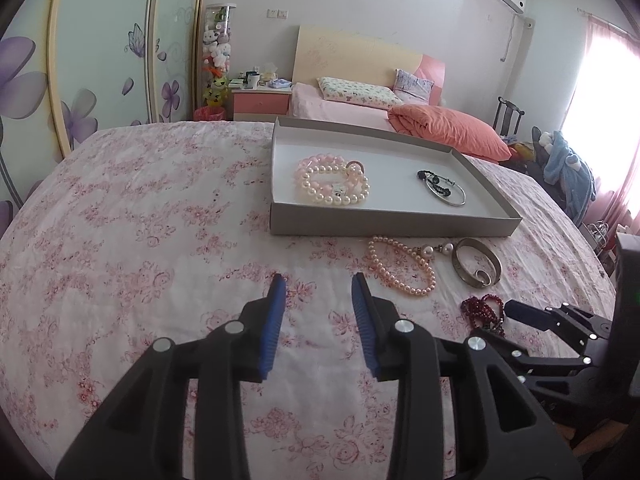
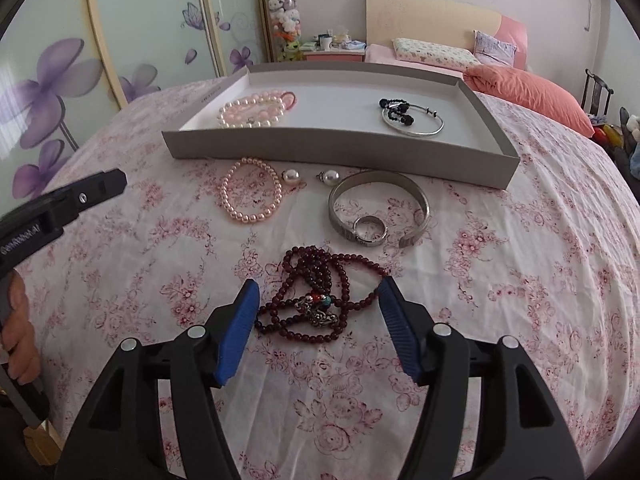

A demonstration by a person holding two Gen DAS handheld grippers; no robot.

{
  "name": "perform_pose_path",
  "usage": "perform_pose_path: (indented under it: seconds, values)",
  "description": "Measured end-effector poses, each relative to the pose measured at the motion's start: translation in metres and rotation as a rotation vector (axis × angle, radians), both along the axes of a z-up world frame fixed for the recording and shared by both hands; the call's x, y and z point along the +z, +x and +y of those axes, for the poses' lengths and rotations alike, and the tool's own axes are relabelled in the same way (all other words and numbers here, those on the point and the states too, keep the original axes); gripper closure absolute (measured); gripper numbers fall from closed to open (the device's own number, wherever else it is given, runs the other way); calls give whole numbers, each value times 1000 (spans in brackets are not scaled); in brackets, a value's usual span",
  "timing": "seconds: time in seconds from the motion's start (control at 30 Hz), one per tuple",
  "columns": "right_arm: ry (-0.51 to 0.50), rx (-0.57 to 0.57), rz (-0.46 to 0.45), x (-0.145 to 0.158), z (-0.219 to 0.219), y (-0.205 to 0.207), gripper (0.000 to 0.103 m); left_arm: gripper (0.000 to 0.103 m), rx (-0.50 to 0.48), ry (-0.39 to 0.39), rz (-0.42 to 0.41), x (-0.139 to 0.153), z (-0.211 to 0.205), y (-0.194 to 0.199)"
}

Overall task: Organize jewelry
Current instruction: 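Lower the right tool onto the dark red bead strand and close it, then grasp the pink pearl necklace with the left tool while the right holds the red strand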

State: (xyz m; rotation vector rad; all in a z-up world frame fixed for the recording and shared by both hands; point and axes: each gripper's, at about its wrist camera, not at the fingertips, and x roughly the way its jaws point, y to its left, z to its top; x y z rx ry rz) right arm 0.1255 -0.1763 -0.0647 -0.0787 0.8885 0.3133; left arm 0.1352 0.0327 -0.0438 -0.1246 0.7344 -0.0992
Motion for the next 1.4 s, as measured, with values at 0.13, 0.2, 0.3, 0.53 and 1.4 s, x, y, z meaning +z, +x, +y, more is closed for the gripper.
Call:
perform_pose_path:
  seconds: [0.13,0.2,0.3,0.53,1.4]
  values:
    - [-14,-10,-10,0,-4,-2,57,67,-4,0,1,1,-2,2]
    - [-10,-10,-11,0,-7,-3,71,67,-6,0,4,2,-3,3]
    - [-3,-14,-10,0,-12,-3,84,67,-11,-2,10,2,-6,5]
    - [9,-40,-9,0,-29,-4,92,66,-28,-1,27,0,-15,9]
    - [40,-169,1,-3,-74,18,93,72,-56,66,198,-32,-81,71]
